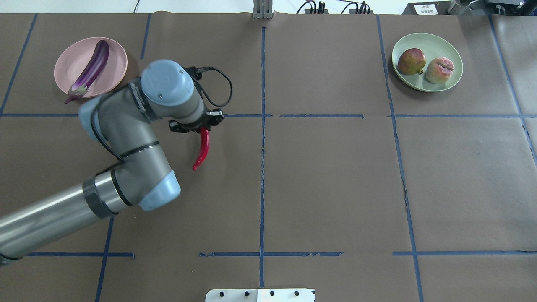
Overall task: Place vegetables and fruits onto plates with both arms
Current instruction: 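Carry the chili pepper to the pink plate beside the eggplant and release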
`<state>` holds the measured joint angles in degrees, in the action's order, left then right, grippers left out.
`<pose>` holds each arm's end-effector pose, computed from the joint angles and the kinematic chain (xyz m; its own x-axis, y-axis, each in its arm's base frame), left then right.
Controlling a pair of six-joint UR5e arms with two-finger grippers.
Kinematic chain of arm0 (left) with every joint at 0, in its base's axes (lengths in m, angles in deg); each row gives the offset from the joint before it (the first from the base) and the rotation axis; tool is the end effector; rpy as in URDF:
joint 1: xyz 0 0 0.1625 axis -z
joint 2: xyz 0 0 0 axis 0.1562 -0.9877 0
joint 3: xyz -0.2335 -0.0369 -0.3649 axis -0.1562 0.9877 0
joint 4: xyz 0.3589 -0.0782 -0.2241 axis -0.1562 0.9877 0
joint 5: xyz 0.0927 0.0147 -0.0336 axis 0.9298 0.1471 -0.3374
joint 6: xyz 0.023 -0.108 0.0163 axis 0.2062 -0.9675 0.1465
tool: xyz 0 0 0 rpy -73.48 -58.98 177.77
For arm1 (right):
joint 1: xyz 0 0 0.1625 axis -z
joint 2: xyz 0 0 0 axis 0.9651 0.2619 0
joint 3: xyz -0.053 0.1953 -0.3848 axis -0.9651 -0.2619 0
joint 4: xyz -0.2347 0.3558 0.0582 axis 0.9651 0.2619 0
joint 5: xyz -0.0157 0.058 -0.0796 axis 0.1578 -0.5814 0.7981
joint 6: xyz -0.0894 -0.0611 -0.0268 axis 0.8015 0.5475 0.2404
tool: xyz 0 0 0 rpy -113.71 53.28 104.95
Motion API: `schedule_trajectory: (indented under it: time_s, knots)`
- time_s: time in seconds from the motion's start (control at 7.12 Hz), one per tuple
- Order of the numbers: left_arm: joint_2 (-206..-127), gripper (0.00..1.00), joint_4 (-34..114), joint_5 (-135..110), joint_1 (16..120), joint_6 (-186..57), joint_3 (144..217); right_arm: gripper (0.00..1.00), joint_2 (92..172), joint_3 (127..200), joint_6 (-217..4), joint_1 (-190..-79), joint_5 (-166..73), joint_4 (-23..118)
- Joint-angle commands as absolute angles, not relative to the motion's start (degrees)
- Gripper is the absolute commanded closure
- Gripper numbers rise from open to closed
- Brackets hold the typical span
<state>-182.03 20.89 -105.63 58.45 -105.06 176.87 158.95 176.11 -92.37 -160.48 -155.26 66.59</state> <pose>0.4131 -0.6167 0.3162 0.7081 -0.0285 -0.7055 0.1395 0.9852 0.1001 0.0242 -0.4611 0.6074 0.7436 -0.0498 0.6667 0.0402 0.9987 0.0297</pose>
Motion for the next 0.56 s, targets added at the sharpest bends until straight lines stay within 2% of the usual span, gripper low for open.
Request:
schedule_trajectory:
  time_s: [0.0,0.28,0.42]
  knots:
    - [-182.0,1.00,21.5,-109.5,67.8,-87.0,167.0,0.00,158.9,176.0,-92.5,-160.4,-155.3,66.6]
    - [-184.1,1.00,32.2,-109.2,68.7,-84.9,153.1,0.00,158.9,176.0,-92.5,-160.4,-155.3,66.6]
    - [-188.0,1.00,36.7,-109.0,68.8,-85.0,144.5,0.00,158.9,176.0,-92.5,-160.4,-155.3,66.6]
